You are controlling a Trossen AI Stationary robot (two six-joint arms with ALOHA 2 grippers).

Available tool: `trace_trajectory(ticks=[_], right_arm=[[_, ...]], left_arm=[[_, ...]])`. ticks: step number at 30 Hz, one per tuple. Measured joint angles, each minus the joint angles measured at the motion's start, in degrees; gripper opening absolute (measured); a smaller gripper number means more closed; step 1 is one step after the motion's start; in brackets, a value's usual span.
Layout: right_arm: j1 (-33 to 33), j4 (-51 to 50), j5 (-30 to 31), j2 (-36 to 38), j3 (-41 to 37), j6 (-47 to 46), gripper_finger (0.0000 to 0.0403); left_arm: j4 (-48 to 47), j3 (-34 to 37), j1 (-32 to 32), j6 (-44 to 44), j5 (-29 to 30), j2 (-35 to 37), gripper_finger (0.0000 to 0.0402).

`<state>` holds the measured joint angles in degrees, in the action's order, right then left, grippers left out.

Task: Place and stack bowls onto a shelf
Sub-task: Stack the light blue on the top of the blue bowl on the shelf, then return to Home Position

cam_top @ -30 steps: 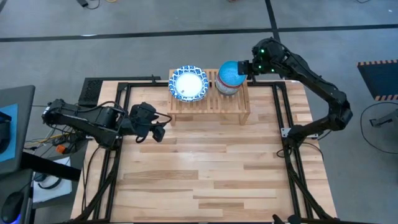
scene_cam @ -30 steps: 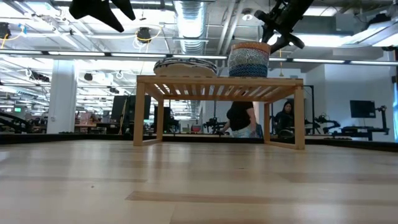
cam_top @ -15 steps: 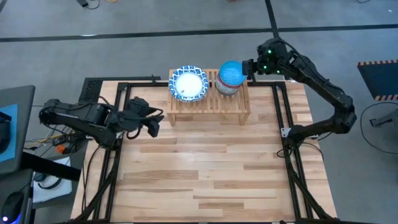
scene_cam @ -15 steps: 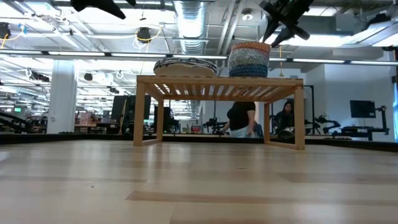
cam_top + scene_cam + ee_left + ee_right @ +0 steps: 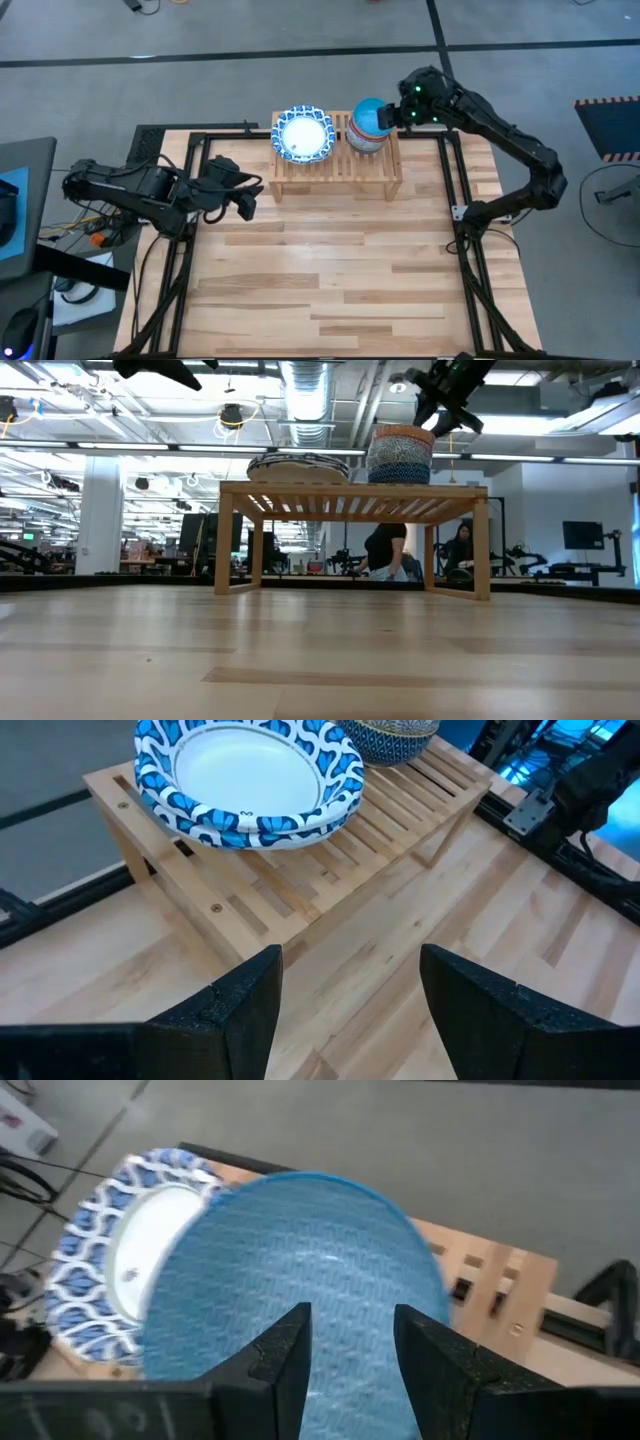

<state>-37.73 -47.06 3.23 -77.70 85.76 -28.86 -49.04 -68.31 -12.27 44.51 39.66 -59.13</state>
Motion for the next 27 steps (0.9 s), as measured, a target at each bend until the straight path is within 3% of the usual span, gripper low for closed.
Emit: trace_trajectory(ticks=[11, 18, 22, 27], right_arm=[[2.3, 2.8, -2.0, 6.1, 0.0, 3.0, 0.0168], [11.8, 3.3, -3.0, 12.3, -0.1, 11.0, 0.0156], [22.6, 13.1, -3.2, 16.9, -5.7, 14.1, 0.0108], [36.4, 31.1, -3.3, 23.7, -18.6, 18.4, 0.0024]], left_arm=[[3.1, 0.1, 0.0, -5.5, 0.3, 1.8, 0.0221], [31.2, 0.0, -2.4, -33.3, -0.4, 1.9, 0.0218], [38.2, 0.7, -2.6, -41.5, -2.5, 1.7, 0.0173], [49.3, 9.3, -2.7, -44.3, -10.0, 4.6, 0.0068]])
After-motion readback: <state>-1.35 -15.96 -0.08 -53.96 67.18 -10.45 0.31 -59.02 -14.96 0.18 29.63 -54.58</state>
